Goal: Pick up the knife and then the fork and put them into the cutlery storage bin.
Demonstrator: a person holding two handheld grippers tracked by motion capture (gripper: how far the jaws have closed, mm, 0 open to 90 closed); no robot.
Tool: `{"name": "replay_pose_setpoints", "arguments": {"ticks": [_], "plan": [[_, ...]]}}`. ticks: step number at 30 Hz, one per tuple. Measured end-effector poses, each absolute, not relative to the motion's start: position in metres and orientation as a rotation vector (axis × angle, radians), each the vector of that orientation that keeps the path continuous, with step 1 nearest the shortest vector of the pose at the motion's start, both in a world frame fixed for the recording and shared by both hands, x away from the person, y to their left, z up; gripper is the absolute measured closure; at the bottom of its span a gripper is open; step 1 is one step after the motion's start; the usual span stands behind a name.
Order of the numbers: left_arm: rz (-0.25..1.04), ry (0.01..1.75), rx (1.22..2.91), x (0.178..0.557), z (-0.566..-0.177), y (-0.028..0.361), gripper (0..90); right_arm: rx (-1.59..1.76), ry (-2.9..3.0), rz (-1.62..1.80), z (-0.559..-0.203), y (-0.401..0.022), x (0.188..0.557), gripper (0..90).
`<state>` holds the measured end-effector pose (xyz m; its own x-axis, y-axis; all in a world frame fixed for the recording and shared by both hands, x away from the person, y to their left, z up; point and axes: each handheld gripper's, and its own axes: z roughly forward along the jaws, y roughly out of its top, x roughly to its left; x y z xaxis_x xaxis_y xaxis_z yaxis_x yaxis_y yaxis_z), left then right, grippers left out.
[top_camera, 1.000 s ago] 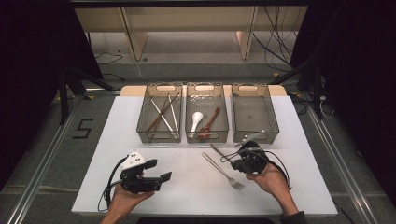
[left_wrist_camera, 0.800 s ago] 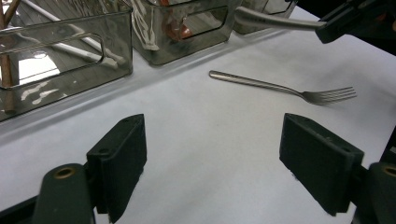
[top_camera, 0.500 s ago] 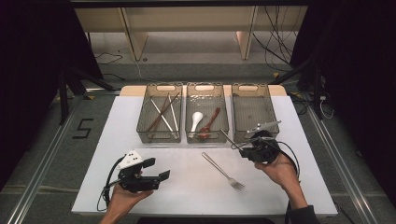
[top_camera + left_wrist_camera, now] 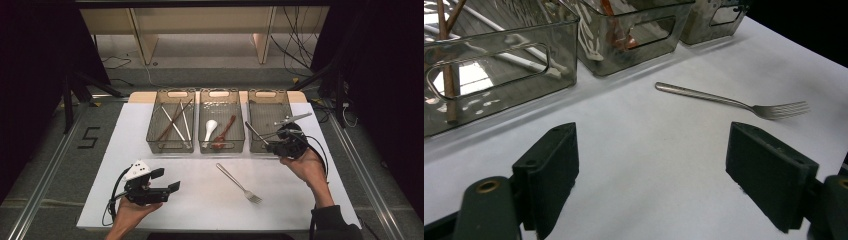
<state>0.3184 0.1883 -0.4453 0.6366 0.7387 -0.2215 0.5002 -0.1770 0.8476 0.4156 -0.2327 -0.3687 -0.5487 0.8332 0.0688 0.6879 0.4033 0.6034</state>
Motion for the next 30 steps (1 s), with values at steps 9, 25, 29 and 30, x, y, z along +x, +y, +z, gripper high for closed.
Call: {"name": "replay_pose_setpoints", "arguments": {"ticks": [9, 25, 29, 30], "plan": [[0.298, 0.997, 1.825, 0.318, -0.444, 0.193, 19.4, 1.398, 2.361, 0.837, -0.364, -0.244, 0.438, 83.7], [0.301, 1.004, 1.798, 0.313, -0.443, 0.198, 18.8, 1.491, 2.286, 0.756, -0.368, -0.252, 0.478, 83.7], [0.303, 1.002, 1.799, 0.312, -0.443, 0.198, 18.8, 1.511, 2.273, 0.743, -0.366, -0.252, 0.487, 83.7], [0.303, 1.002, 1.798, 0.312, -0.443, 0.199, 18.8, 1.515, 2.27, 0.738, -0.366, -0.253, 0.49, 83.7]]}}
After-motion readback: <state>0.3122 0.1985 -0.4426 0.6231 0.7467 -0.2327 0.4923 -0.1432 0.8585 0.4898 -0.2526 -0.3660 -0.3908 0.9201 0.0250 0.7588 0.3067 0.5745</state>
